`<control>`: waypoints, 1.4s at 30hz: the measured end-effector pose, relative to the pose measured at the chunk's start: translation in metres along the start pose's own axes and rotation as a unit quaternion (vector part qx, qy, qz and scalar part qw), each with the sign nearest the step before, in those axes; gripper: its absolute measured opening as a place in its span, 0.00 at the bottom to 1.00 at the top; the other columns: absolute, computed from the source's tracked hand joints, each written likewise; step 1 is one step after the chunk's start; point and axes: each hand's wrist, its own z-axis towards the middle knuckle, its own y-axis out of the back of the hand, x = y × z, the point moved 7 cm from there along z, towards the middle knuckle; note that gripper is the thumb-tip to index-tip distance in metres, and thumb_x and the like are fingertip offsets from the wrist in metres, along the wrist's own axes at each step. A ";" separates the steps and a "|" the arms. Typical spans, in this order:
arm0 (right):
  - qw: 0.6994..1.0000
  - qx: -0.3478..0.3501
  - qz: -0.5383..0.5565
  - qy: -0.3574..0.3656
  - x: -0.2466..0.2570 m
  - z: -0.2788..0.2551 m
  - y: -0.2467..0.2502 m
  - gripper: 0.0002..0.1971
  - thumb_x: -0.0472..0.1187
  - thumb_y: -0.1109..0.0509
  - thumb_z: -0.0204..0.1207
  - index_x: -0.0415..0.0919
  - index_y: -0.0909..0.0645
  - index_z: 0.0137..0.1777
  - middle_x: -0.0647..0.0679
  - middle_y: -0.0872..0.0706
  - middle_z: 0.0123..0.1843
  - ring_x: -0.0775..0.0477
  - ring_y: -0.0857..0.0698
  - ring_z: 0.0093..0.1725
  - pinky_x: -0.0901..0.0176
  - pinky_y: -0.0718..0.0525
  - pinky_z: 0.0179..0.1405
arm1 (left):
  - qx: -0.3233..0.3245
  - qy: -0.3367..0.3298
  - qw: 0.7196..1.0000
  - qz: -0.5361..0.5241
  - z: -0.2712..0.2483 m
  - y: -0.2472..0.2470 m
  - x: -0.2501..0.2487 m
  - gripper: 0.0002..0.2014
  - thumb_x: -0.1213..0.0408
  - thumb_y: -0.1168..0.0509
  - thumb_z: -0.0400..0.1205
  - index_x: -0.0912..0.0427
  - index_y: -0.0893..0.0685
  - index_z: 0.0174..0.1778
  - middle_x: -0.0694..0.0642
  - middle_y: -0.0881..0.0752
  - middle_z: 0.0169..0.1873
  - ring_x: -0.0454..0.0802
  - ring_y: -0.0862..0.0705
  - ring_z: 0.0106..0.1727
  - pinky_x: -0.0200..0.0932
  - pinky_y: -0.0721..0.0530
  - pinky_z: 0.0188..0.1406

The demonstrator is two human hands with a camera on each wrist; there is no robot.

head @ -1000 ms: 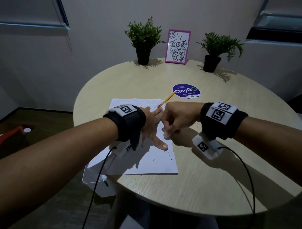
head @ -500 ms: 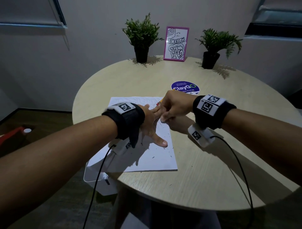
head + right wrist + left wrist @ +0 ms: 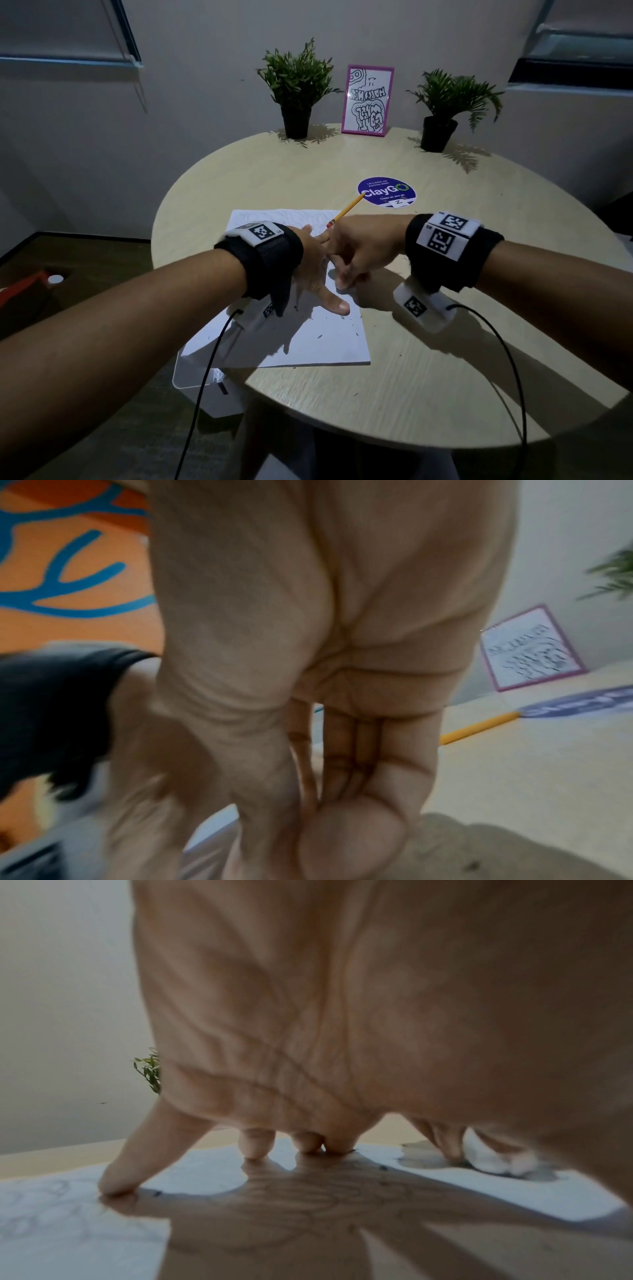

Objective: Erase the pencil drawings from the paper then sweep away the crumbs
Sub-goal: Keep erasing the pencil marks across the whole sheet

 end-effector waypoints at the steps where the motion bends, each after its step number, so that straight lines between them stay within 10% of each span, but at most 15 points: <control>1: 1.000 -0.009 0.001 -0.002 -0.002 0.002 0.003 0.10 0.41 0.17 0.70 0.44 0.14 0.32 0.57 0.12 0.27 0.62 0.16 0.27 0.67 0.19 0.34 | 0.002 0.003 1.000 -0.003 0.000 0.000 0.001 0.56 0.22 0.35 0.67 0.36 0.55 0.86 0.42 0.63 0.87 0.64 0.64 0.87 0.71 0.48 0.82; 5: 0.988 -0.143 -0.028 -0.048 -0.021 0.009 0.030 0.12 0.43 0.17 0.69 0.46 0.15 0.29 0.57 0.14 0.26 0.64 0.19 0.26 0.62 0.22 0.37 | -0.002 0.010 1.000 -0.004 0.005 -0.003 0.004 0.66 0.20 0.34 0.63 0.41 0.71 0.84 0.41 0.69 0.85 0.63 0.64 0.87 0.70 0.46 0.82; 10: 1.000 0.004 0.013 -0.003 0.001 0.000 0.000 0.11 0.43 0.16 0.70 0.47 0.14 0.30 0.55 0.11 0.28 0.60 0.14 0.29 0.63 0.17 0.36 | 0.002 -0.007 1.000 0.003 0.000 0.000 -0.002 0.53 0.22 0.36 0.68 0.33 0.54 0.86 0.44 0.65 0.87 0.66 0.65 0.86 0.72 0.50 0.81; 15: 0.986 -0.161 -0.012 -0.048 -0.024 0.009 0.029 0.13 0.43 0.17 0.69 0.47 0.16 0.28 0.56 0.13 0.26 0.62 0.18 0.28 0.61 0.21 0.37 | -0.009 0.010 1.000 0.002 0.005 -0.002 0.004 0.66 0.19 0.35 0.63 0.42 0.70 0.85 0.42 0.68 0.86 0.64 0.62 0.87 0.69 0.45 0.81; 20: 0.999 -0.034 0.003 -0.017 -0.001 -0.001 0.005 0.13 0.40 0.18 0.71 0.45 0.16 0.29 0.56 0.13 0.25 0.62 0.15 0.26 0.63 0.16 0.36 | 0.003 0.000 1.000 -0.002 0.002 0.000 0.001 0.58 0.22 0.34 0.66 0.36 0.58 0.86 0.42 0.65 0.86 0.64 0.64 0.87 0.71 0.47 0.81; 26: 0.986 -0.152 -0.034 -0.055 -0.016 0.009 0.029 0.12 0.42 0.17 0.69 0.46 0.15 0.29 0.55 0.14 0.27 0.61 0.17 0.30 0.60 0.19 0.39 | -0.006 0.008 1.000 -0.002 0.007 -0.002 0.004 0.65 0.20 0.34 0.63 0.40 0.69 0.85 0.42 0.66 0.86 0.64 0.63 0.87 0.70 0.46 0.81; 30: 0.999 -0.052 -0.013 -0.010 0.001 -0.001 0.005 0.12 0.41 0.18 0.71 0.45 0.16 0.30 0.54 0.13 0.26 0.56 0.14 0.28 0.65 0.18 0.33 | 0.000 -0.006 1.000 0.003 0.003 -0.001 0.000 0.56 0.21 0.35 0.66 0.34 0.55 0.86 0.43 0.62 0.87 0.66 0.63 0.87 0.72 0.45 0.81; 36: 0.987 -0.155 -0.014 -0.052 -0.020 0.008 0.028 0.11 0.42 0.17 0.69 0.44 0.14 0.29 0.55 0.13 0.25 0.65 0.18 0.25 0.63 0.22 0.36 | -0.011 0.007 1.000 0.011 0.004 -0.001 0.002 0.65 0.20 0.35 0.65 0.41 0.70 0.84 0.42 0.68 0.86 0.65 0.61 0.87 0.70 0.44 0.81; 42: 0.999 -0.044 -0.006 -0.019 -0.001 -0.002 0.005 0.13 0.42 0.17 0.70 0.48 0.16 0.28 0.57 0.14 0.24 0.61 0.16 0.26 0.63 0.18 0.34 | -0.007 0.003 1.000 -0.003 -0.001 0.000 0.000 0.59 0.22 0.34 0.67 0.37 0.61 0.86 0.42 0.64 0.86 0.64 0.62 0.87 0.70 0.46 0.81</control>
